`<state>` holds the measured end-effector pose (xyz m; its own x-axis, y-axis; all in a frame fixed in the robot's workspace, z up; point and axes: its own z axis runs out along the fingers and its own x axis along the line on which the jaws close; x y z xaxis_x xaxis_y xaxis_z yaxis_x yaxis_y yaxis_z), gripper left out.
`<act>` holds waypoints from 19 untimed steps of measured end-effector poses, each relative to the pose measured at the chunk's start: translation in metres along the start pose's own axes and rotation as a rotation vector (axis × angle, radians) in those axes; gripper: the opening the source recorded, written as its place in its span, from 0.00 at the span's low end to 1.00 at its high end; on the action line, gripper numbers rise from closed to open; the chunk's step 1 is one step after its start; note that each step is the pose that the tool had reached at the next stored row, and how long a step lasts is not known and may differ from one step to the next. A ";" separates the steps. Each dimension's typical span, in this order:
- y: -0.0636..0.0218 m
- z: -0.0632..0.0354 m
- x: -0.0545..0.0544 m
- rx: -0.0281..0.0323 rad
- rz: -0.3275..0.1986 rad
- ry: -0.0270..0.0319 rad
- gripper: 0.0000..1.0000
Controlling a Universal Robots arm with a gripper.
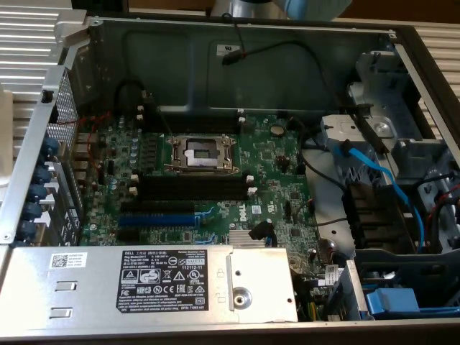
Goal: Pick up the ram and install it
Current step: 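Reach for the ram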
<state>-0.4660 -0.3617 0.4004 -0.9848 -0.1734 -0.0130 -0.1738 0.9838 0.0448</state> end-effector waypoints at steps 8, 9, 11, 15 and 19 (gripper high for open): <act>0.0060 0.0002 0.009 0.0108 -0.072 0.0060 0.10; 0.0074 0.0002 0.012 0.0115 -0.074 0.0065 0.10; 0.0102 0.0002 0.016 0.0129 -0.079 0.0072 0.10; 0.0162 0.0004 0.028 0.0160 -0.085 0.0089 0.10; 0.0243 0.0005 0.041 0.0177 -0.086 0.0097 0.10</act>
<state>-0.5101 -0.3448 0.4004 -0.9663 -0.2575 -0.0064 -0.2576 0.9659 0.0263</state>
